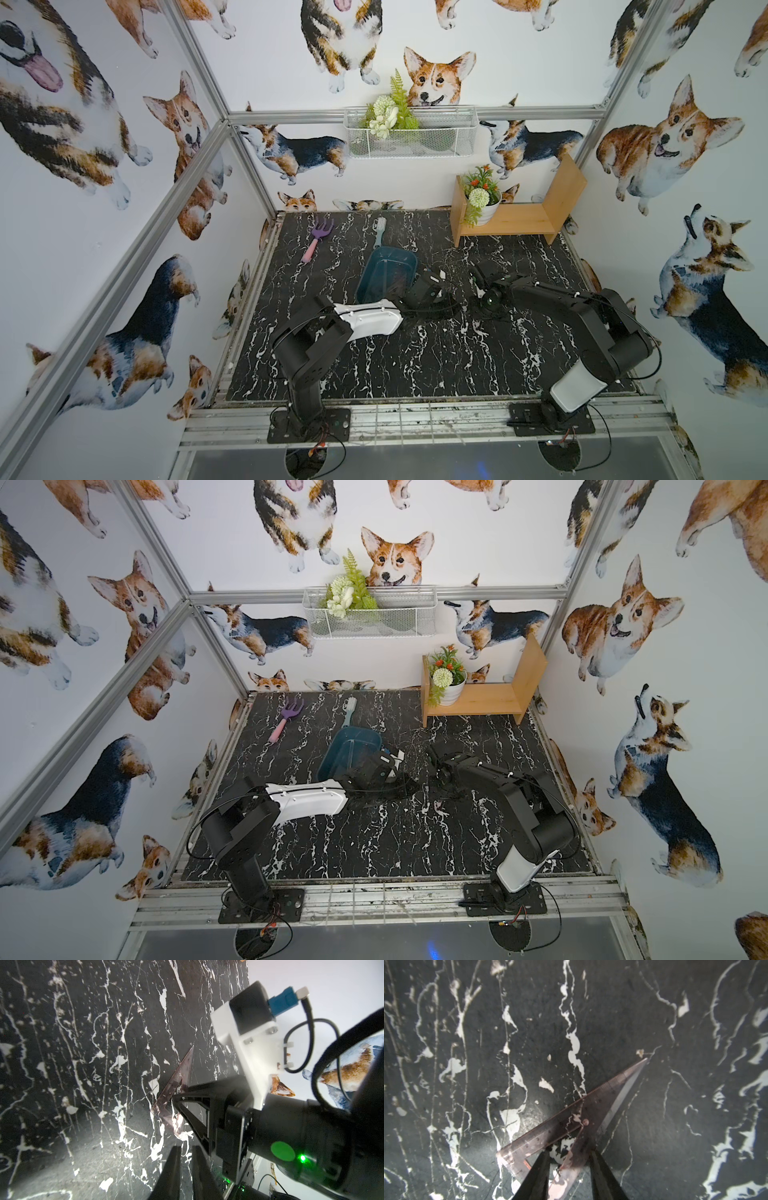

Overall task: Put the scattered rulers into the storage box
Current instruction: Pick up the ruler from the center of the board.

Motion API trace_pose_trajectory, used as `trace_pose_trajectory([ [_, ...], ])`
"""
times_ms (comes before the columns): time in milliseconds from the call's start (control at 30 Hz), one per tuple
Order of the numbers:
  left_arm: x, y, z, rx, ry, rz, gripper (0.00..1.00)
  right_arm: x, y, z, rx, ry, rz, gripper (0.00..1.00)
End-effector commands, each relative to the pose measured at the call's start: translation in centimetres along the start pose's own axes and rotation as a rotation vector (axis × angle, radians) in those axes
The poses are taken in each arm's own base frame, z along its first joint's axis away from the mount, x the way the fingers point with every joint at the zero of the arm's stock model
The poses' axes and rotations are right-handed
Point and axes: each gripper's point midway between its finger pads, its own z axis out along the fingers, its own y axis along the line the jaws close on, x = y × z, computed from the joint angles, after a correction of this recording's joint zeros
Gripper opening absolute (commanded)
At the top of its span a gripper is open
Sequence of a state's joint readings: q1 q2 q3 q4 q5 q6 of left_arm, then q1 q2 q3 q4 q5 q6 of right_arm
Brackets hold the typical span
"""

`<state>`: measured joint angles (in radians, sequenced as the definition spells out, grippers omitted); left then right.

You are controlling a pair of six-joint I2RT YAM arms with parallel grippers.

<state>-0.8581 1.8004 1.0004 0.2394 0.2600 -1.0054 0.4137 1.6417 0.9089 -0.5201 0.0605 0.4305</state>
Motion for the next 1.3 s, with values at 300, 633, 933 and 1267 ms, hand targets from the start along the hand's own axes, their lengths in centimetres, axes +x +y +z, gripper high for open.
trace_pose_trajectory([
  [300, 0.9, 0.1, 1.8, 0.034, 0.026, -0.025, 0.37, 1.9, -0.8, 1.9, -0.006, 0.057, 0.0, 0.2],
  [633, 2.0, 0.2, 3.7, 0.026, 0.06, -0.035, 0.38, 3.2, -1.3, 2.8, -0.048, 0.083, 0.03, 0.15],
  [933, 2.3, 1.2, 4.1, -0.025, 0.059, -0.027, 0.38, 3.5, -1.6, 3.2, -0.057, 0.093, 0.037, 0.14],
  [1267, 2.0, 2.8, 4.5, -0.101, 0.05, -0.013, 0.38, 3.9, -1.7, 3.4, -0.061, 0.101, 0.036, 0.13],
])
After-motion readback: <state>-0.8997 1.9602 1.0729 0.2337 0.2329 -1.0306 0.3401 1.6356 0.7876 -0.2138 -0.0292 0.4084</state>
